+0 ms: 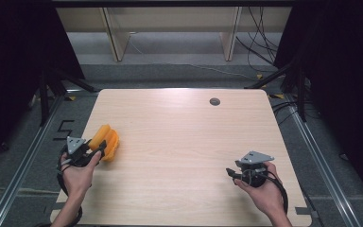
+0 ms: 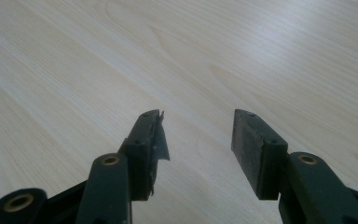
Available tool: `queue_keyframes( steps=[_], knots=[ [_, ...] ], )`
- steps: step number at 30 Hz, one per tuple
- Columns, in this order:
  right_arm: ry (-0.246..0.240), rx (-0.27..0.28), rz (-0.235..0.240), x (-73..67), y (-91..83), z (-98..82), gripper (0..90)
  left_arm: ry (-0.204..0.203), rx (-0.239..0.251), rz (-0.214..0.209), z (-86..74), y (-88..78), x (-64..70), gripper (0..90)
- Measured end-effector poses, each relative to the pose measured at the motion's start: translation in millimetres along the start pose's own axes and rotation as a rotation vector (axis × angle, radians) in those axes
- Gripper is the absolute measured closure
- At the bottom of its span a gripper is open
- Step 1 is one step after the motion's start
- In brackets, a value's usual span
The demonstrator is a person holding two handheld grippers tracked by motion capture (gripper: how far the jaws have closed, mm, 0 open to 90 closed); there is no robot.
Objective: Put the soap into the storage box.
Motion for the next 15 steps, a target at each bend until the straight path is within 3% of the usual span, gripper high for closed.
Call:
queue_keyframes(
  steps=[2,4,12,15],
  knots=[
    [-0.002,0.000,-0.001,0.1,0.0,0.1,52.8,0.025,-0.008,0.004,1.1,-1.1,-1.6,53.0],
    [-0.003,0.000,-0.001,0.3,0.3,0.2,52.8,0.036,-0.009,0.003,2.0,-1.4,-1.9,53.3],
    [-0.002,-0.001,-0.001,0.2,0.4,0.0,52.8,0.037,0.003,-0.008,5.3,-2.6,4.0,58.8],
    [0.002,0.001,0.004,-0.2,1.0,0.0,52.7,0.087,0.021,-0.002,5.6,-1.9,8.8,60.4]
  ],
)
Point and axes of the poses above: each handheld gripper's, and its own axes: y roughly forward along the jaws, z roughly out of its top, x roughly to its right, the point moved 5 cm from there along y, roughly forward along the jaws, and after that the axes turned 8 degrees about -y, right-handed, at the moved point
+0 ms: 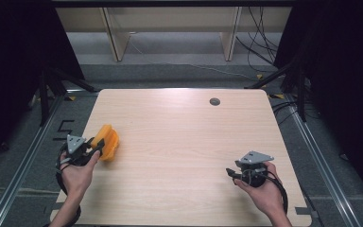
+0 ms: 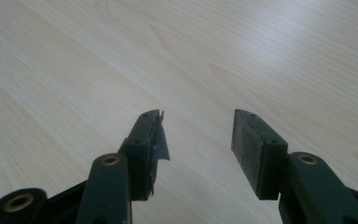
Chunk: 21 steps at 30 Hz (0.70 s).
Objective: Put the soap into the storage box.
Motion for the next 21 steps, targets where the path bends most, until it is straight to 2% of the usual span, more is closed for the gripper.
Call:
queue_keyframes(
  steps=[1,3,7,10,11,16,17,18,21],
  knots=[
    [0.018,-0.004,0.001,-1.0,-0.5,0.2,52.8,0.008,0.004,-0.002,0.0,0.6,0.6,60.6],
    [0.001,-0.002,0.000,0.1,0.1,0.0,52.8,-0.001,0.014,-0.004,0.2,1.5,-0.6,60.6],
    [0.018,-0.002,0.002,-1.3,-0.5,0.4,52.7,0.007,0.036,-0.011,0.9,2.9,-1.1,60.9],
    [0.015,-0.001,0.004,-1.2,-0.4,0.5,52.8,0.028,0.042,-0.016,1.6,3.1,-0.1,61.0],
    [-0.002,0.005,0.003,-0.1,0.8,0.2,52.7,0.029,0.046,-0.020,2.1,3.1,0.2,61.1],
    [0.012,-0.001,0.009,-1.0,0.0,0.4,52.8,0.035,0.076,-0.026,4.4,1.9,1.3,61.2],
    [-0.003,0.003,0.002,0.2,0.6,0.0,52.8,0.038,0.088,-0.029,5.2,1.8,1.8,61.2],
    [-0.005,0.004,0.000,0.4,0.6,0.0,52.8,0.024,0.088,-0.019,5.2,0.4,2.3,61.2],
    [-0.003,0.003,0.008,-0.1,1.1,0.0,52.7,0.017,0.115,-0.016,7.2,0.6,1.1,61.2]
  ],
)
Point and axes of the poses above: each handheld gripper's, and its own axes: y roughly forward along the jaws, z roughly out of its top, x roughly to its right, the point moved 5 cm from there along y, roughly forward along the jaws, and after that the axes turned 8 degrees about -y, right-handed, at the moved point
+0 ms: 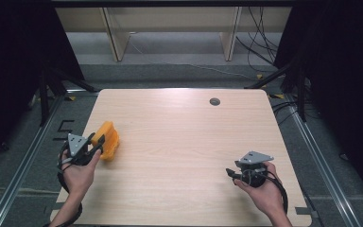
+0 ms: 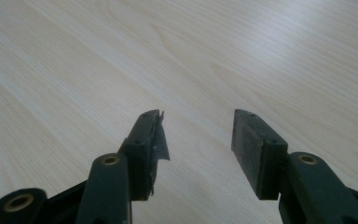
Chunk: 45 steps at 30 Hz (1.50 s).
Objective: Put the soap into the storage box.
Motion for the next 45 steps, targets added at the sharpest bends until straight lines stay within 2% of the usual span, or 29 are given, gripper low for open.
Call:
queue_keyframes(
  steps=[1,3,5,7,11,14,16,17,24,27,29,30,33,35,37,40,42,43,45],
  knots=[
    [-0.013,0.000,0.000,0.3,0.3,0.1,52.7,-0.010,0.007,-0.001,-0.7,1.0,0.0,61.2],
    [-0.026,0.001,0.001,0.5,0.6,0.2,52.7,0.001,0.009,-0.008,-2.5,2.5,-0.1,61.2],
    [-0.024,0.000,0.002,0.2,0.8,0.2,52.7,0.003,0.008,-0.009,-6.2,5.2,0.1,61.1],
    [-0.023,0.001,0.002,0.1,0.6,0.3,52.7,-0.014,0.015,-0.015,-10.0,7.9,-1.1,61.1],
    [-0.014,0.002,0.002,0.0,0.1,0.2,52.7,-0.004,0.023,-0.021,-15.5,10.3,-2.5,60.9],
    [-0.031,0.011,0.007,0.3,0.8,0.6,52.7,-0.004,0.035,-0.030,-17.6,10.3,-3.3,60.8],
    [0.001,-0.001,0.002,-1.8,-0.6,0.2,52.6,-0.002,0.032,-0.035,-19.6,9.3,-4.5,60.6],
    [-0.001,-0.001,0.004,-1.9,-0.5,0.2,52.6,-0.006,0.043,-0.046,-20.3,9.8,-4.8,60.6],
    [-0.001,-0.001,0.003,-1.7,-0.4,0.1,52.5,-0.032,-0.004,-0.037,-21.6,7.6,-5.1,59.4],
    [-0.017,0.009,0.004,-0.5,0.4,0.4,52.3,-0.028,-0.039,-0.048,-20.5,7.5,-4.7,52.0],
    [-0.018,0.010,0.004,-0.1,0.8,0.2,52.1,-0.028,-0.043,-0.055,-18.2,6.7,-3.5,45.4],
    [0.001,0.001,0.005,-1.0,0.2,-0.2,52.0,-0.025,-0.042,-0.059,-16.2,5.4,-2.3,42.6],
    [0.008,0.001,0.007,-1.0,-0.3,-0.2,51.6,0.005,-0.047,-0.054,-10.0,-0.5,-0.2,36.8],
    [0.004,-0.002,0.004,0.0,-0.5,-0.3,51.4,0.004,-0.064,-0.062,-8.8,-4.8,-0.5,34.3],
    [-0.023,0.010,0.006,1.7,0.2,0.0,51.1,-0.006,-0.075,-0.068,-9.4,-10.4,-2.6,33.4],
    [0.013,0.011,-0.004,0.8,-0.8,0.0,50.8,-0.012,-0.085,-0.088,-11.6,-20.9,-6.7,32.6],
    [0.018,0.008,-0.006,1.1,-1.4,0.1,50.6,-0.013,-0.094,-0.099,-14.3,-29.2,-10.2,32.0],
    [0.000,0.019,-0.003,2.4,-0.6,0.5,50.5,-0.008,-0.100,-0.106,-16.2,-33.6,-12.4,32.0],
    [0.009,0.018,-0.007,2.2,-0.7,0.2,50.4,-0.014,-0.106,-0.110,-21.1,-42.6,-16.8,32.0]
  ],
)
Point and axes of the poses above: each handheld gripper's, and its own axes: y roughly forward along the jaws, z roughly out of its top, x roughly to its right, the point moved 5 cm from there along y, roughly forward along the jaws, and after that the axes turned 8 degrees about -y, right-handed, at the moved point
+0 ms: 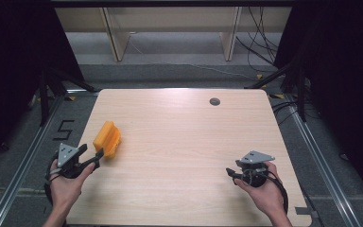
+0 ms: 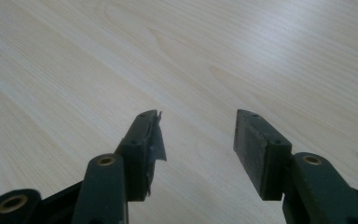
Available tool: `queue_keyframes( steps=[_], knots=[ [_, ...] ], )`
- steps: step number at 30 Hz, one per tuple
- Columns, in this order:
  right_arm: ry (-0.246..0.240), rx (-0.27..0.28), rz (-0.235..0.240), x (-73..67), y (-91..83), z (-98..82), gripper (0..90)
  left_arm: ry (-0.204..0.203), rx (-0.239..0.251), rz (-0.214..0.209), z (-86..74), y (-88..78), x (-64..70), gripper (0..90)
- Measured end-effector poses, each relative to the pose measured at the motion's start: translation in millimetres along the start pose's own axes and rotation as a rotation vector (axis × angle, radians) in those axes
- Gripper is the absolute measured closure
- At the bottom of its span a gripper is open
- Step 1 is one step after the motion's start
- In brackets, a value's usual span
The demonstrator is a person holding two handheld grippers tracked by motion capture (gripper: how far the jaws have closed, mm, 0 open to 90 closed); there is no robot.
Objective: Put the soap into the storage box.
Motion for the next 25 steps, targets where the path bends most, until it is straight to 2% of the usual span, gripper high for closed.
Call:
queue_keyframes(
  steps=[3,4,6,7,8,10,11,13,14,15,17,20,23,25],
  knots=[
    [-0.008,0.005,0.000,1.0,0.7,0.0,50.3,-0.010,-0.020,-0.008,-12.2,-12.4,-6.1,32.1],
    [0.023,-0.006,-0.002,-0.7,-0.7,0.1,50.3,-0.027,-0.023,-0.014,-17.3,-15.2,-7.6,32.2],
    [0.000,0.005,-0.007,1.6,0.2,0.1,50.2,-0.065,-0.047,-0.017,-28.0,-20.5,-9.9,32.9],
    [0.016,0.002,-0.002,0.7,-0.4,0.5,50.0,-0.075,-0.058,-0.028,-32.2,-21.3,-9.9,34.1],
    [-0.009,0.001,-0.004,2.5,0.2,0.0,50.0,-0.065,-0.063,-0.029,-34.4,-22.1,-9.4,35.4],
    [0.023,-0.004,0.002,0.7,-0.8,0.7,49.9,-0.044,-0.056,-0.038,-34.9,-20.6,-6.1,36.2],
    [0.023,-0.004,-0.001,0.8,-0.9,0.8,49.8,-0.029,-0.055,-0.044,-34.7,-19.8,-4.9,36.9],
    [-0.007,0.003,-0.007,3.0,0.1,0.3,49.6,-0.013,-0.054,-0.047,-35.2,-18.8,-2.9,37.7],
    [0.007,0.003,0.002,2.0,-0.4,0.7,49.6,-0.012,-0.058,-0.053,-35.9,-18.8,-2.2,38.2],
    [-0.017,0.011,-0.005,3.3,0.1,0.6,49.6,-0.015,-0.069,-0.059,-36.7,-18.9,-1.7,38.9],
    [-0.018,0.012,-0.004,3.6,-0.1,0.4,49.6,-0.013,-0.076,-0.059,-37.0,-19.1,-1.8,40.4],
    [-0.018,0.013,-0.004,3.8,-0.2,0.4,49.4,-0.038,-0.098,-0.087,-38.8,-17.1,-0.7,40.4],
    [0.008,0.016,-0.006,2.1,-0.5,1.5,49.1,-0.060,-0.109,-0.113,-39.8,-14.8,0.9,39.5],
    [0.011,0.018,-0.006,1.6,-0.5,1.8,48.9,-0.054,-0.117,-0.112,-40.3,-13.6,1.4,37.8]
  ],
)
Point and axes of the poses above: each handheld gripper's, and its own axes: y roughly forward along the jaws, z roughly out of its top, x roughly to its right, the point moved 5 cm from there along y, roughly forward along the jaws, and after that the axes turned 8 degrees about -y, right-handed, at the moved point
